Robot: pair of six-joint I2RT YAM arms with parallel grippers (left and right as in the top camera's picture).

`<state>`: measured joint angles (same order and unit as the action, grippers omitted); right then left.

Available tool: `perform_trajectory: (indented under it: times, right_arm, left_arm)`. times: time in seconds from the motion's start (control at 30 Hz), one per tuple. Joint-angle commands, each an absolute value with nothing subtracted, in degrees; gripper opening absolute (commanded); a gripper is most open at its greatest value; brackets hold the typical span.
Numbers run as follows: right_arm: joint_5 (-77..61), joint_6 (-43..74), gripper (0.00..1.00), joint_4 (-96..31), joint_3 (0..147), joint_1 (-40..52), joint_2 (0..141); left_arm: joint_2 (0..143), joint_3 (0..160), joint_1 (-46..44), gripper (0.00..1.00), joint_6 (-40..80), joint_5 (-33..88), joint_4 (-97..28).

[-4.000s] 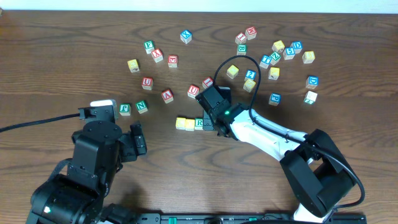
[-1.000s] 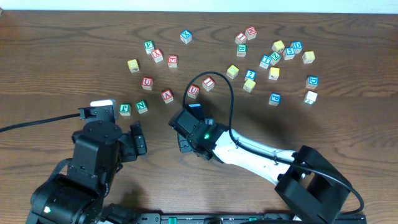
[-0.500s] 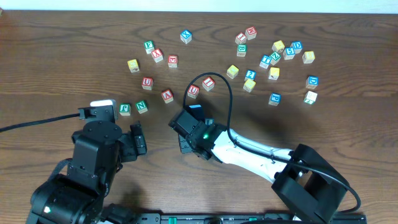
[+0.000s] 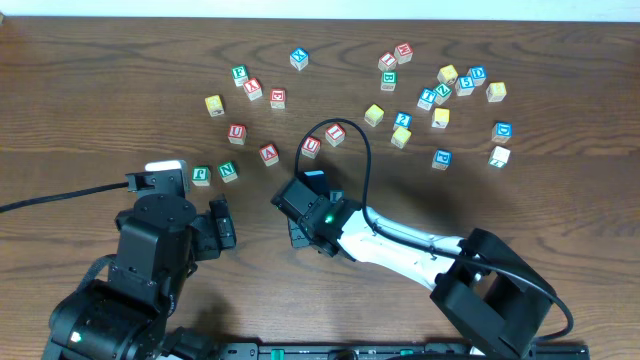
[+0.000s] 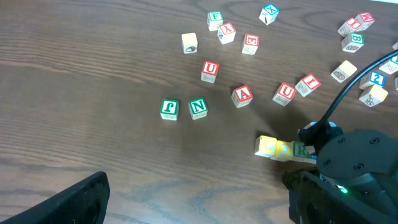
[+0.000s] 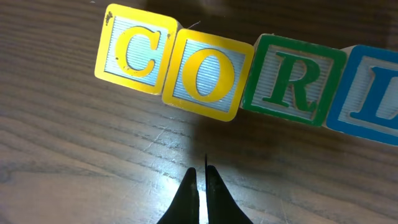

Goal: Spell out CORL

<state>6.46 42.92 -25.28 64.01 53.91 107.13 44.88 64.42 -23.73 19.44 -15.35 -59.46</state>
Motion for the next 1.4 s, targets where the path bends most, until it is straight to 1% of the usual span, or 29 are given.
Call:
perform_trajectory:
  times: [0.0, 0.33, 1.37]
  right_arm:
    - [7.6, 42.2, 0.01, -25.1, 64.1, 53.6, 108.0]
    - [11.6, 42.1, 0.01, -25.0, 64.1, 53.6, 108.0]
    - [13.8, 39.1, 0.01, -22.1, 64.0, 53.6, 108.9]
  left_arm:
    - [44.9, 65.0, -23.5, 0.93, 18.9, -16.1, -59.6]
    - [44.9, 65.0, -23.5, 0.93, 18.9, -16.1, -59.6]
    - [44.9, 65.0, -23.5, 0.93, 18.9, -16.1, -59.6]
